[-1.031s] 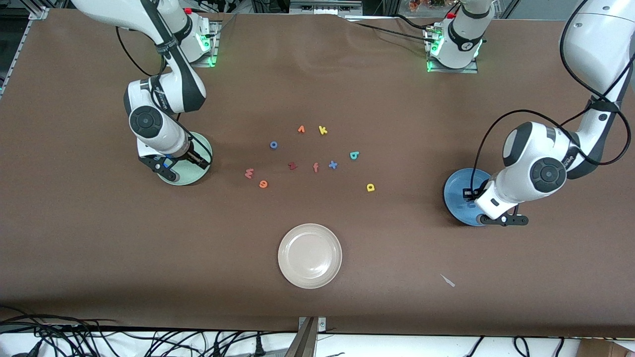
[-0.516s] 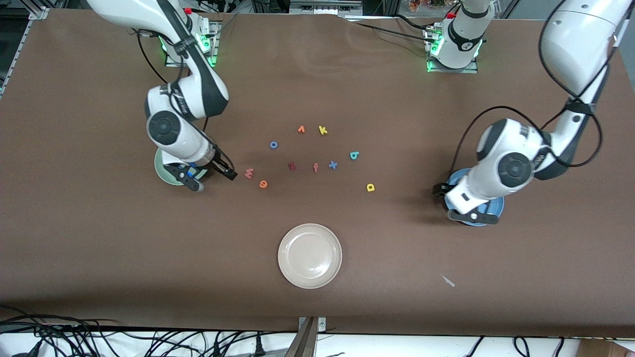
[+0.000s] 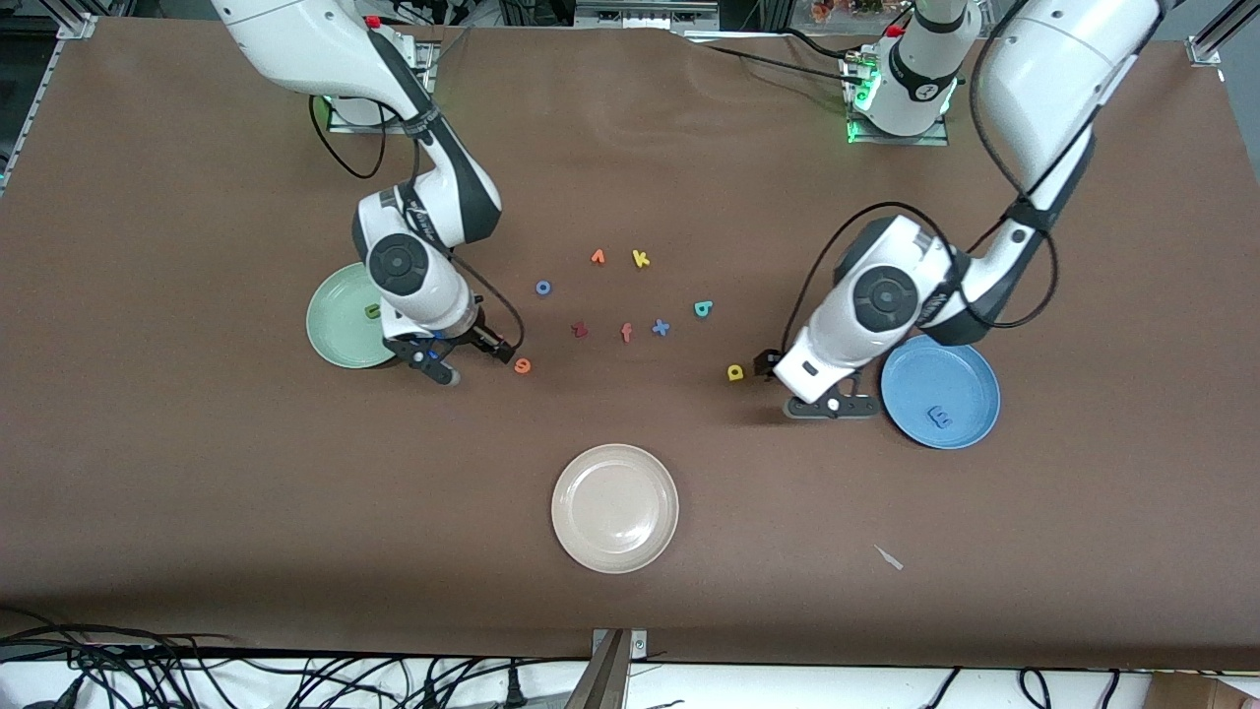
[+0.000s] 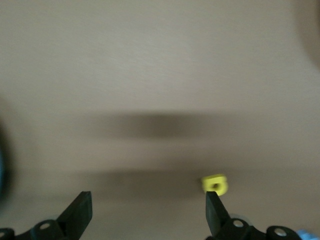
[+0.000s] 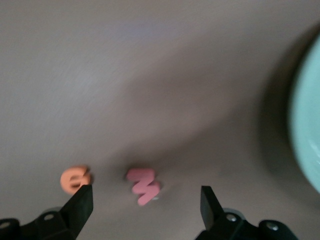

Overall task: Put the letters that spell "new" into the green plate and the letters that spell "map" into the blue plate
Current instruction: 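Grasp the yellow letter with the left gripper while the right gripper grasps orange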

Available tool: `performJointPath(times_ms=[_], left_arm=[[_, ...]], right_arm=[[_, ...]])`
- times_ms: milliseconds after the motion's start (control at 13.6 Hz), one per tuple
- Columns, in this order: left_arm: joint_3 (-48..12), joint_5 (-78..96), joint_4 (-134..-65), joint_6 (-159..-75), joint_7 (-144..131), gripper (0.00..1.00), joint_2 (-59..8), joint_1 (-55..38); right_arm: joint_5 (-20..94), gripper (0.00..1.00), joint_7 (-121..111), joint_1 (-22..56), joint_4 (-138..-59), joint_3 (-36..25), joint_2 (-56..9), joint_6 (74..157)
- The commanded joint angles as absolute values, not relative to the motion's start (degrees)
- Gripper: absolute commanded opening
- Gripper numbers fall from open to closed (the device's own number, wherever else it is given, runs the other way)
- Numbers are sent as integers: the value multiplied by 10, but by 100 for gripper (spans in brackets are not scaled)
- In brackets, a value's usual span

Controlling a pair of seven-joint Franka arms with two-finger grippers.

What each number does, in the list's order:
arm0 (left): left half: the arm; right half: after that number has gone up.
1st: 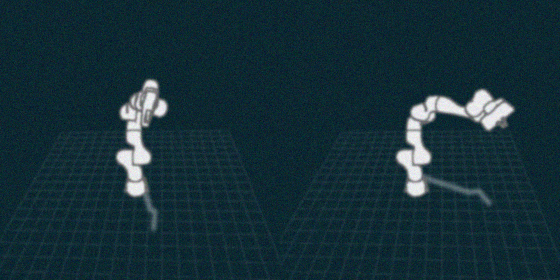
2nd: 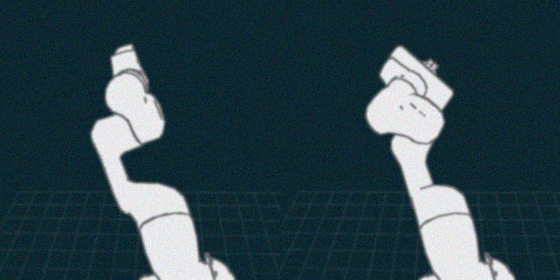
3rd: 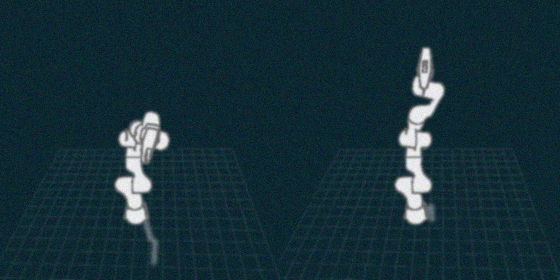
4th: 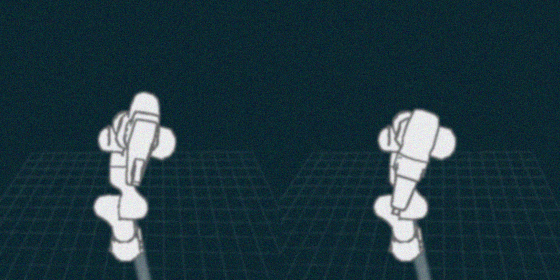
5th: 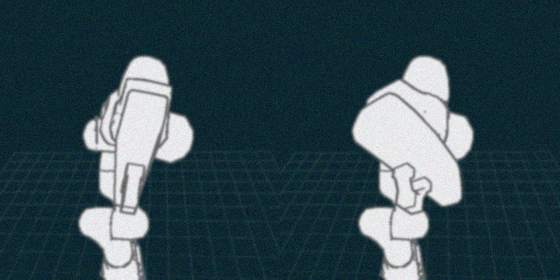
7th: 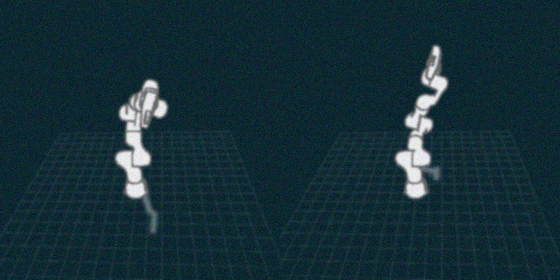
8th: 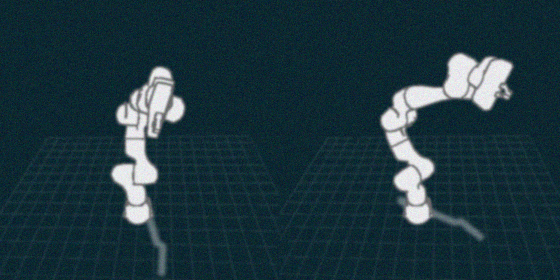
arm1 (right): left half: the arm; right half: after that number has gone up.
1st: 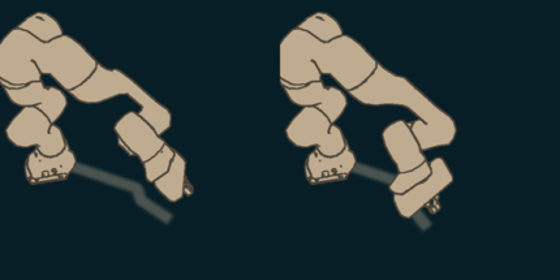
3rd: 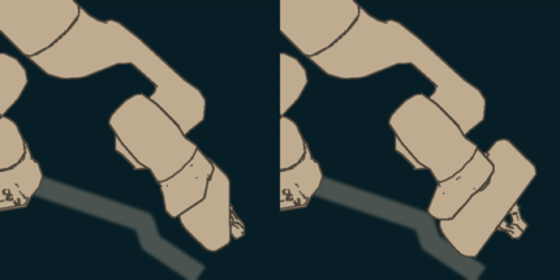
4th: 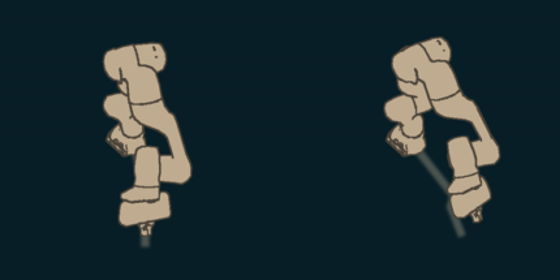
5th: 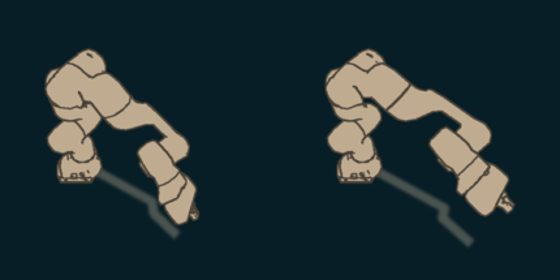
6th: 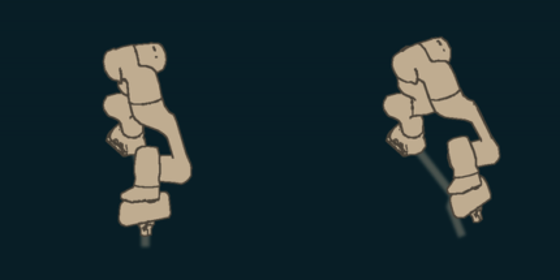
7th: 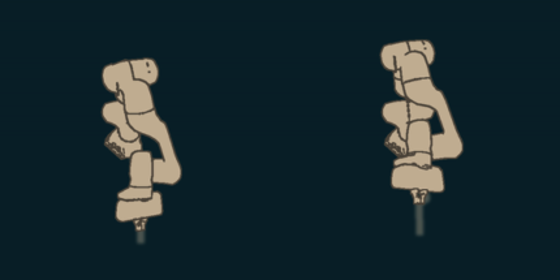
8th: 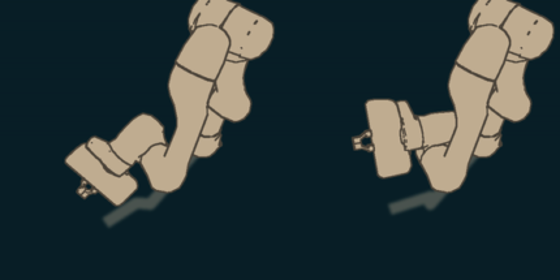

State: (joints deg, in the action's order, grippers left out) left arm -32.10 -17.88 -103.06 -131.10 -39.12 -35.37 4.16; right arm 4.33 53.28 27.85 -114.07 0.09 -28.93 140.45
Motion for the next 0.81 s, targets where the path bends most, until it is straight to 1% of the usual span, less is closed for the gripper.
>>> performJointPath(times_ms=[0, 74, 147, 221, 368, 442, 516, 589, 663, 737], left_arm=[[-311, -179, -1020, -1345, -456, 100, -380, -1], [-310, -178, -1020, -1352, -474, 100, -390, -8], [-309, -178, -1012, -1353, -494, 100, -401, -14], [-302, -185, -995, -1352, -510, 100, -410, -24], [-275, -190, -975, -1352, -528, 96, -431, -53], [-257, -192, -970, -1351, -530, 93, -435, -69], [-244, -192, -969, -1351, -531, 90, -436, -81], [-243, -191, -970, -1350, -533, 89, -437, -85], [-243, -191, -970, -1345, -538, 84, -438, -85], [-243, -191, -971, -1343, -542, 78, -438, -85]], right_arm=[[40, 96, 484, 287, -1136, -3, -308, 1417], [40, 95, 483, 292, -1139, -3, -313, 1434], [40, 93, 480, 292, -1142, -3, -313, 1439], [40, 87, 466, 292, -1143, -3, -312, 1439], [40, 76, 436, 292, -1143, -4, -312, 1439], [40, 65, 432, 292, -1143, -4, -313, 1439], [40, 48, 432, 292, -1146, -4, -313, 1438], [40, 36, 432, 292, -1147, -4, -313, 1439], [40, 28, 432, 293, -1148, -4, -314, 1440], [40, 27, 432, 293, -1150, -4, -314, 1440]])
